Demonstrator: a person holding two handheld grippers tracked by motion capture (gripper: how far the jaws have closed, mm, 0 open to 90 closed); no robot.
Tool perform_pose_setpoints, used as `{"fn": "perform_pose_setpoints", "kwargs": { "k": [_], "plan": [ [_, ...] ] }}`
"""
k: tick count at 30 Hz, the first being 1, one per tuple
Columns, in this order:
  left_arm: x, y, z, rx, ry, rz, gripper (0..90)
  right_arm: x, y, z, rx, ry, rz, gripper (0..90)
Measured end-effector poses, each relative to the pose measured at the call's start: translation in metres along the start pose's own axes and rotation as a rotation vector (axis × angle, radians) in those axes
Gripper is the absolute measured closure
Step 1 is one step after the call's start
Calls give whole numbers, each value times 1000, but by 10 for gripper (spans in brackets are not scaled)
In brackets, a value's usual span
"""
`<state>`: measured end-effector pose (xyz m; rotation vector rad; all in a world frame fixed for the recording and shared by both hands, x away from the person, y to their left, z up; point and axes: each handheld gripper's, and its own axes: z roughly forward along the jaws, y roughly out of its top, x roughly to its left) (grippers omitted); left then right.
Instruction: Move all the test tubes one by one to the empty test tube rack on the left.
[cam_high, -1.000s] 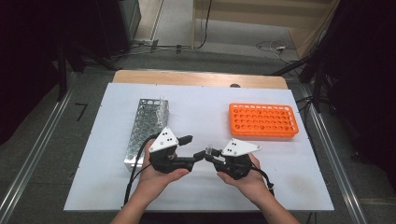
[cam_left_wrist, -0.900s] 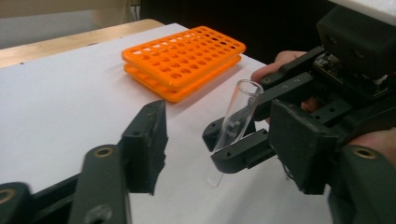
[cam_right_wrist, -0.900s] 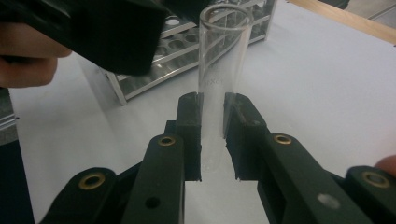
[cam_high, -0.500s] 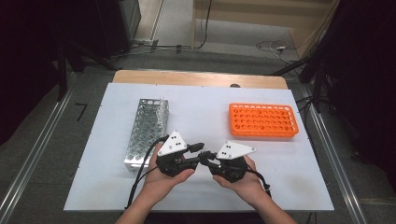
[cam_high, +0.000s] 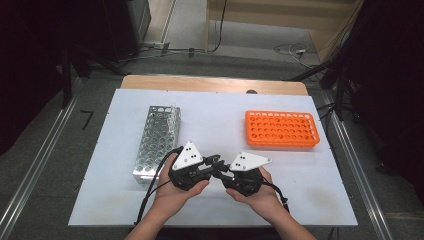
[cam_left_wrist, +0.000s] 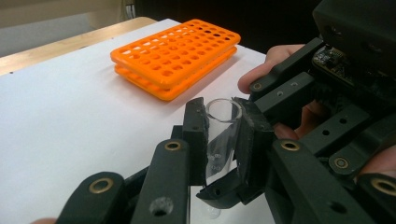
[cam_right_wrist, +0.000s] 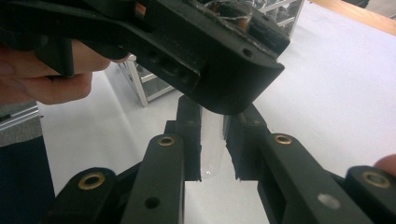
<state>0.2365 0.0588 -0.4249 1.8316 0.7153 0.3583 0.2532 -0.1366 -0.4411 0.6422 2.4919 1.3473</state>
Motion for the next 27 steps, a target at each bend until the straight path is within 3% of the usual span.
{"fn": "perform_pose_setpoints", "kwargs": {
  "k": [7, 10, 15, 17, 22, 27],
  "plan": [
    [2, 0, -1, -4, 13, 3, 764, -3, -1, 1, -7, 10, 7, 714],
    [6, 1, -3, -12, 21, -5, 764, -6, -2, -1, -12, 25, 13, 601],
    [13, 3, -7, -23, 46, -15, 764, -9, -3, -4, -24, 26, 16, 240],
    [16, 3, -9, -25, 55, -15, 764, -11, -4, -6, -23, 32, 21, 153],
    [25, 6, -15, -36, 81, -23, 764, -17, -7, -14, -35, 81, 28, 7],
    [36, 6, -22, -47, 122, -50, 764, -26, -12, -23, -46, 71, 35, 0]
  ]
}}
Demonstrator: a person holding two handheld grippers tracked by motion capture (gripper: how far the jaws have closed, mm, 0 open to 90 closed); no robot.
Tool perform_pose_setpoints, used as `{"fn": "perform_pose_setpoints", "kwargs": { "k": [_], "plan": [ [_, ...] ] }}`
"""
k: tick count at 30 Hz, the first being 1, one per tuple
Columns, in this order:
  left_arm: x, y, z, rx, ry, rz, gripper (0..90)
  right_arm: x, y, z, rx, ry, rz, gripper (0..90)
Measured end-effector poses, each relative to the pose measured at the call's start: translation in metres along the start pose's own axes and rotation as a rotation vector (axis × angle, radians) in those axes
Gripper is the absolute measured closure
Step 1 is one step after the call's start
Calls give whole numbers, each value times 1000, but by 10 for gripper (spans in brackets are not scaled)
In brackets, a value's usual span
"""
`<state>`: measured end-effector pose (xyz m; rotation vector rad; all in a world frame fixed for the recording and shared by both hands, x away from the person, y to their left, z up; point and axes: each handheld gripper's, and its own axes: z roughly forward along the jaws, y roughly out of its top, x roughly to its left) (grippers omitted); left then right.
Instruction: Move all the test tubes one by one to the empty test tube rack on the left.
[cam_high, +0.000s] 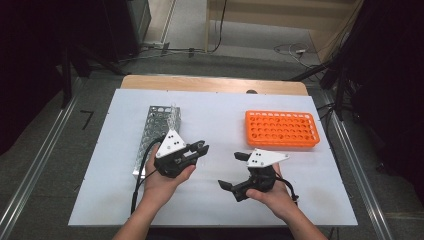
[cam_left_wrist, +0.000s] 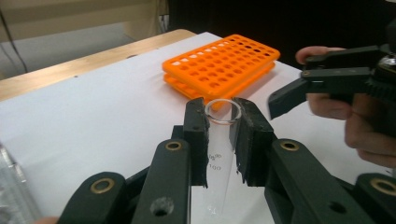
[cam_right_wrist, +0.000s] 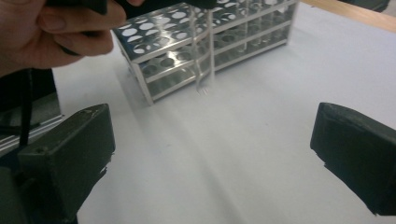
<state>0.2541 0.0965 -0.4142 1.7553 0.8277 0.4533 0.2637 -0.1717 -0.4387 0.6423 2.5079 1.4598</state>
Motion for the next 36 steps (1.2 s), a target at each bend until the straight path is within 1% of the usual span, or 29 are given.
{"fn": "perform_pose_setpoints", "kwargs": {
  "k": [7, 9, 11, 14, 16, 19, 21, 24, 25, 31, 34, 36],
  "plan": [
    [14, 4, -10, -20, 37, -14, 764, -13, -8, -11, -8, -33, 27, 0],
    [18, 5, -13, -28, 46, -15, 765, -16, -9, -14, -9, -49, 42, 0],
    [22, 6, -14, -26, 65, -13, 764, -19, -11, -18, -16, -75, 56, 0],
    [30, 7, -17, -32, 84, -23, 765, -24, -15, -24, -14, -93, 67, 0],
    [35, 8, -19, -34, 93, -27, 765, -28, -18, -29, -16, -110, 63, 0],
    [41, 10, -23, -44, 105, -47, 764, -32, -23, -37, -25, -123, 72, 0],
    [46, 12, -26, -47, 120, -47, 764, -36, -26, -44, -31, -137, 71, 0],
    [53, 14, -30, -52, 142, -58, 764, -40, -33, -53, -39, -170, 83, 0],
    [56, 14, -31, -54, 147, -60, 765, -41, -35, -56, -40, -170, 84, 0],
    [71, 14, -34, -61, 191, -77, 765, -45, -52, -71, -24, -221, 98, 0],
    [79, 13, -32, -58, 216, -87, 765, -47, -59, -80, -29, -247, 107, 0],
    [84, 12, -30, -58, 229, -98, 765, -49, -63, -85, -35, -250, 117, 0]
  ]
}}
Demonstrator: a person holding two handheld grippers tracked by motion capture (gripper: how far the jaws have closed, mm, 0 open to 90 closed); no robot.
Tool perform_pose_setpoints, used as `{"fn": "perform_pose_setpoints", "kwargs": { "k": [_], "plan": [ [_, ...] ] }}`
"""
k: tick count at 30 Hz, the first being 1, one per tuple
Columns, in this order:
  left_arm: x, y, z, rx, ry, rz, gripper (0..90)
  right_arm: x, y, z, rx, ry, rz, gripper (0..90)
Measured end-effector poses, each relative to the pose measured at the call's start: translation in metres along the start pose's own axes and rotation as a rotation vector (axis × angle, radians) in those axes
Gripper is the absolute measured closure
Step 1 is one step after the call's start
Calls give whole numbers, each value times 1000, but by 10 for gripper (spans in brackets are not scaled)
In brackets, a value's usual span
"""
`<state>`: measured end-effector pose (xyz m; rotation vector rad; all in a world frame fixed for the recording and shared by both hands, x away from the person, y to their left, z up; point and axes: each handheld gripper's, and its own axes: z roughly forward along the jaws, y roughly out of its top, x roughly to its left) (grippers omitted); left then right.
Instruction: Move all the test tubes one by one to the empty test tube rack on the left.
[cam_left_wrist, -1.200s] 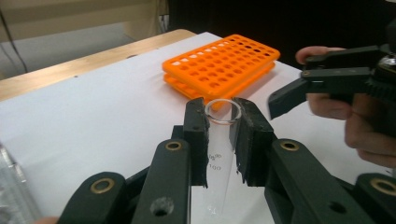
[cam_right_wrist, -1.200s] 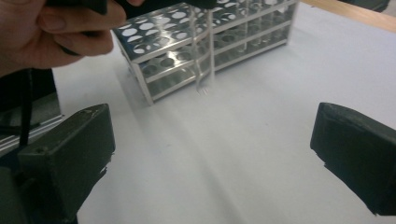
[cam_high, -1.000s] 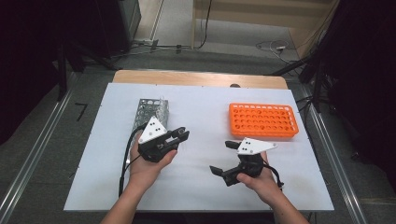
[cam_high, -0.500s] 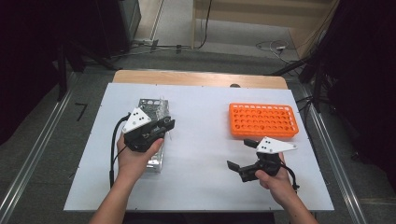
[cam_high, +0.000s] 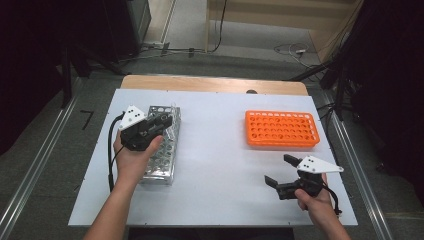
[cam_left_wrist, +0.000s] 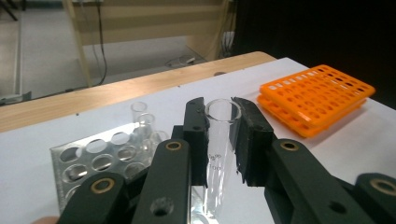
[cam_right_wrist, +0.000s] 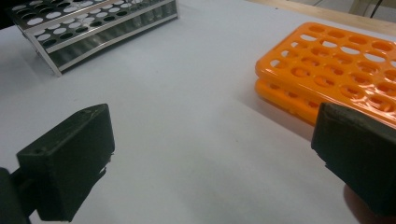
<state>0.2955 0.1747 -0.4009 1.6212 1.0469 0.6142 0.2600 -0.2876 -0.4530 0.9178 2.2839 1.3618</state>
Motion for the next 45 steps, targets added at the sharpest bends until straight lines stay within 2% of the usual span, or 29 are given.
{"fn": "perform_pose_setpoints", "kwargs": {
  "k": [6, 13, 16, 21, 28, 31, 34, 38, 45],
  "plan": [
    [8, 0, 11, 7, 54, -4, 765, -10, -6, -7, -4, -34, 16, 0],
    [7, -6, 22, 33, 73, 3, 764, -13, -7, -7, -8, -36, 14, 0],
    [6, -10, 26, 57, 81, 15, 764, -14, -7, -8, -18, -32, 13, 0],
    [5, -16, 30, 96, 84, 12, 763, -13, -7, -8, -15, -29, 12, 0],
    [1, -17, 33, 162, 103, 34, 760, -13, -6, -8, -16, -25, 13, 0],
    [2, -18, 33, 177, 109, 25, 750, -14, -7, -8, -18, -25, 13, 0],
    [3, -17, 31, 163, 120, 7, 658, -14, -7, -7, -14, -23, 15, 0],
    [5, -15, 26, 136, 105, -26, 527, -14, -7, -7, -15, -22, 13, 0],
    [7, -18, 9, 79, 14, -85, 213, -15, -7, -8, -22, -25, 13, 0]
  ]
}}
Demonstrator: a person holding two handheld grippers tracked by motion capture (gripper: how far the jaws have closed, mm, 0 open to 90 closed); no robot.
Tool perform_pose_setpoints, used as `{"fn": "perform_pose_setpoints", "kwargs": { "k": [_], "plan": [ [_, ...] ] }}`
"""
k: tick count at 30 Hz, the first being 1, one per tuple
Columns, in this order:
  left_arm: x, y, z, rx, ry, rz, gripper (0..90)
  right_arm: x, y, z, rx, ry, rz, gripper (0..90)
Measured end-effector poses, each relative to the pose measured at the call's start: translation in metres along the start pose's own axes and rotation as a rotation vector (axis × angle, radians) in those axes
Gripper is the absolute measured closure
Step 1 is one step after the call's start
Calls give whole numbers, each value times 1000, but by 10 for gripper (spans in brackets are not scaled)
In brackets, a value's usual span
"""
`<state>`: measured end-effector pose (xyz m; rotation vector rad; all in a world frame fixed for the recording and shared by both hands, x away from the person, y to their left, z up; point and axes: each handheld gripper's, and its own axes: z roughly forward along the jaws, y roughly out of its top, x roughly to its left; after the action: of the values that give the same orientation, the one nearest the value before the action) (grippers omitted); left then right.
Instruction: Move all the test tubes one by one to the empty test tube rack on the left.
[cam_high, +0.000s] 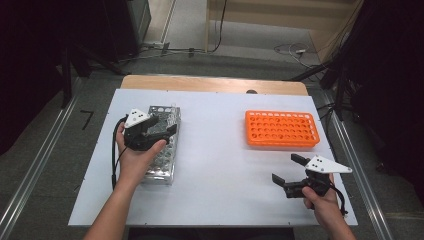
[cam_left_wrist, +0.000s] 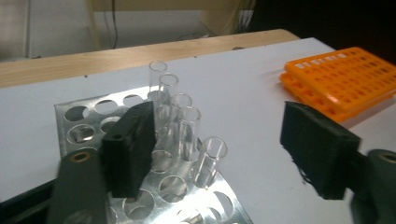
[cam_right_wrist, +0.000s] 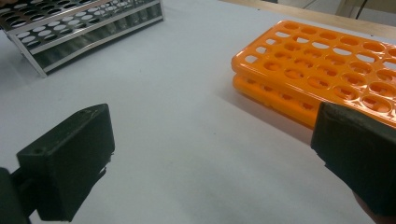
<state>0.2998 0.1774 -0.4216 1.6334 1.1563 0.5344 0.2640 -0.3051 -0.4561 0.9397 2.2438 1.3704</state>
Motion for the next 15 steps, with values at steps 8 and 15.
{"fn": "perform_pose_setpoints", "kwargs": {
  "k": [8, 15],
  "plan": [
    [-6, -9, -24, -31, -80, 17, 30, -1, 0, -1, -7, -2, -3, 0],
    [-8, -19, -43, -61, -125, 19, 0, -3, -1, 0, -9, -4, 0, 0]
  ]
}}
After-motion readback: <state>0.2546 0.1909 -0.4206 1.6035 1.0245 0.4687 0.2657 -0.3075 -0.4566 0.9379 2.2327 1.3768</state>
